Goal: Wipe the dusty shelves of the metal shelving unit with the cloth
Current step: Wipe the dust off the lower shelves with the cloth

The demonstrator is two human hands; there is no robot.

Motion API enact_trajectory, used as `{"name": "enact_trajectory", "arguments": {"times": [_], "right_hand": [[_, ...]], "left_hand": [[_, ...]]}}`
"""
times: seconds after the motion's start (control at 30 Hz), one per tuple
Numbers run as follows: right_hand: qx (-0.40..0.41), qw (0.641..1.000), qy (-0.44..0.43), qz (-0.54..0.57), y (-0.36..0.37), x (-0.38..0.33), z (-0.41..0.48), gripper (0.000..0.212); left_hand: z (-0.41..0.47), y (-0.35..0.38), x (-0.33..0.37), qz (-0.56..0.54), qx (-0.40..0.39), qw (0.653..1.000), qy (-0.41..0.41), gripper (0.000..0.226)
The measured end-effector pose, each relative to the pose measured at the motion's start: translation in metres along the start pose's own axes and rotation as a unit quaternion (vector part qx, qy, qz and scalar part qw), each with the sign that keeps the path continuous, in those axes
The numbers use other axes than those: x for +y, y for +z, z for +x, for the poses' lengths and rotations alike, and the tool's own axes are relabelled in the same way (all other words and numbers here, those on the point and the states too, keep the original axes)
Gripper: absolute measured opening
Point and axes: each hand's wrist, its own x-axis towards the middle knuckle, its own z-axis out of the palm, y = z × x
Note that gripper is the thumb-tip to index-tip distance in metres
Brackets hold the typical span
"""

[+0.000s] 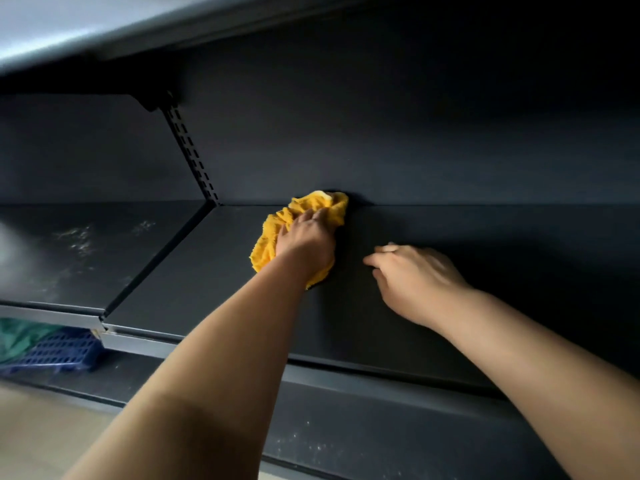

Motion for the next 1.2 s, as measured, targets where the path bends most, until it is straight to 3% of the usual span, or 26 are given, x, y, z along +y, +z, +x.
{"name": "enact_trajectory", "arguments": {"times": [0.3,0.7,0.83,0.93,1.2], "right_hand": [[-0.06,0.998,-0.009,0.019,0.012,-0.038,0.035,0.042],[-0.073,0.995,-0.037,0.052,0.022,-0.02,0.041,0.042],[-0.032,0.991,-0.051,0.117,0.02,0.0,0.021,0.039],[0.001,0.994,-0.045,0.097,0.017,0.02,-0.004,0.043],[0.071,0.996,0.035,0.053,-0.01,0.1,-0.083,0.049]], "left_hand": [[0.04,-0.031,-0.104,0.005,0.026,0.987,-0.16,0.058],[-0.047,-0.046,-0.147,0.021,0.046,0.971,-0.232,0.058],[-0.082,-0.041,-0.134,0.033,0.044,0.976,-0.209,0.056],[-0.101,-0.035,-0.109,0.031,0.032,0.983,-0.178,0.058],[-0.132,-0.001,0.025,0.021,-0.002,0.999,-0.034,0.059]]}}
